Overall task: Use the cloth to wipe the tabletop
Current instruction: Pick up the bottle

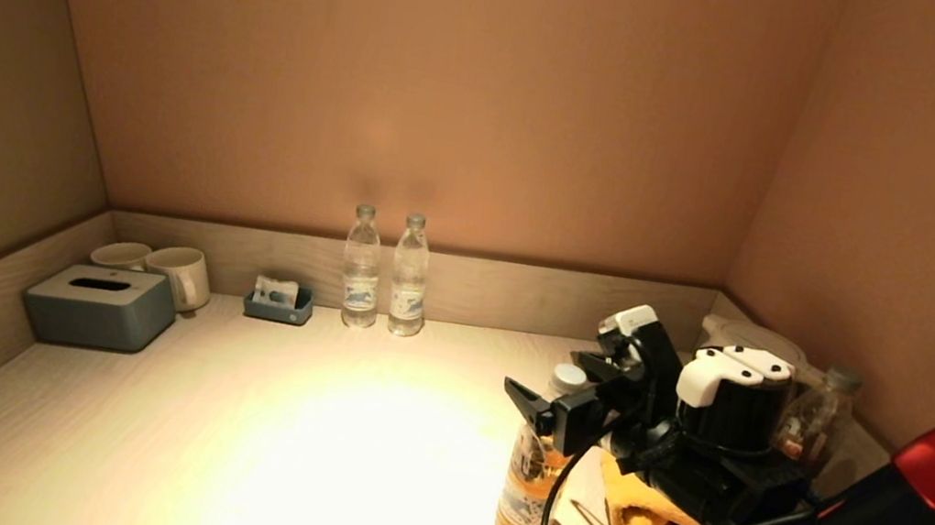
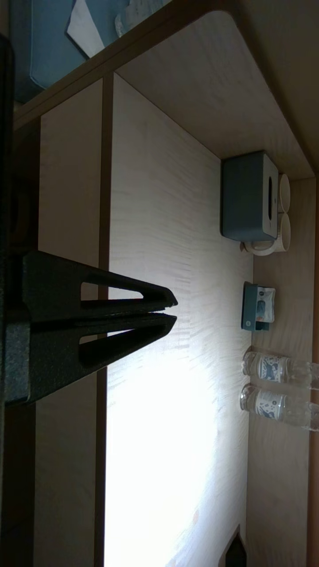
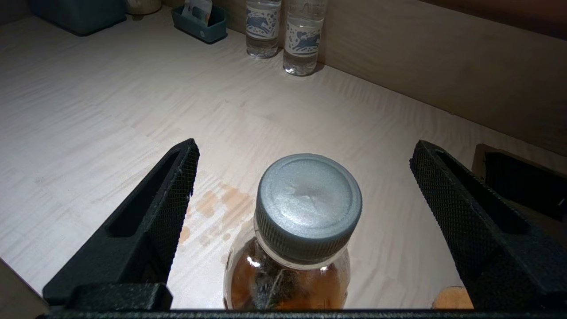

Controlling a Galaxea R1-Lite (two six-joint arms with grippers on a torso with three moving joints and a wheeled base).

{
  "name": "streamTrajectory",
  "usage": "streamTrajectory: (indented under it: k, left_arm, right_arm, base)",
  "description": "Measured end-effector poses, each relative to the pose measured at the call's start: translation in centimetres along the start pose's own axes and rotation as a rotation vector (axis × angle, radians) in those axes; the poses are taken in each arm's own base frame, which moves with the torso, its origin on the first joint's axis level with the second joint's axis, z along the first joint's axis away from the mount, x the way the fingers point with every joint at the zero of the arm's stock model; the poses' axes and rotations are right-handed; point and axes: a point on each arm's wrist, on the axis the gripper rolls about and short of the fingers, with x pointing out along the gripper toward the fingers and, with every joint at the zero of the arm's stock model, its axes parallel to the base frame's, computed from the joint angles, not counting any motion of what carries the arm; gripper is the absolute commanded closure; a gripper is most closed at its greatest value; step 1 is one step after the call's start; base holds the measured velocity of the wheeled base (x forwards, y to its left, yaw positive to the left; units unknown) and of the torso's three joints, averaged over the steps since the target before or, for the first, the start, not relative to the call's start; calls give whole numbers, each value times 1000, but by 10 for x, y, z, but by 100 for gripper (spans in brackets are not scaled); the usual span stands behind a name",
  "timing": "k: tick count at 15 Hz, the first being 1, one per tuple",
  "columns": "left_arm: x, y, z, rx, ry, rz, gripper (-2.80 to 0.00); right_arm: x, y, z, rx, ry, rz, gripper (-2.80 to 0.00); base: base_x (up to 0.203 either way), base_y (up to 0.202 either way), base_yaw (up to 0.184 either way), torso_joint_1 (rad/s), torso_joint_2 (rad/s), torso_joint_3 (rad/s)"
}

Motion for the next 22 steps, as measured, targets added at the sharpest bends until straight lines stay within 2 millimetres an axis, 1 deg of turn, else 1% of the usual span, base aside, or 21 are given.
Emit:
streamTrajectory:
  k: [3,8,10,12,14,16,22]
  left_arm:
    - [0,0,0,0,0,0,0]
    - [0,0,0,1,0,0,0]
    - [0,0,0,0,0,0,0]
    - [0,0,0,0,0,0,0]
    - [0,0,0,0,0,0,0]
    - [0,0,0,0,0,0,0]
    - [0,0,0,0,0,0,0]
  right_arm:
    - [-1,0,-3,3,10,-2,-280]
    - [-12,3,-17,17,70,3,-280]
    - [-14,3,-19,19,77,3,-280]
    - [-17,5,-30,24,117,6,-280]
    - [-15,5,-39,26,136,7,-280]
    - [-11,5,-44,23,126,8,-280]
    - [-2,6,-47,8,82,11,-280]
  base:
    - [0,0,0,0,0,0]
    - [0,0,0,0,0,0]
    - [0,0,0,0,0,0]
    - [0,0,0,0,0,0]
    - [0,0,0,0,0,0]
    - [0,0,0,0,0,0]
    - [0,0,0,0,0,0]
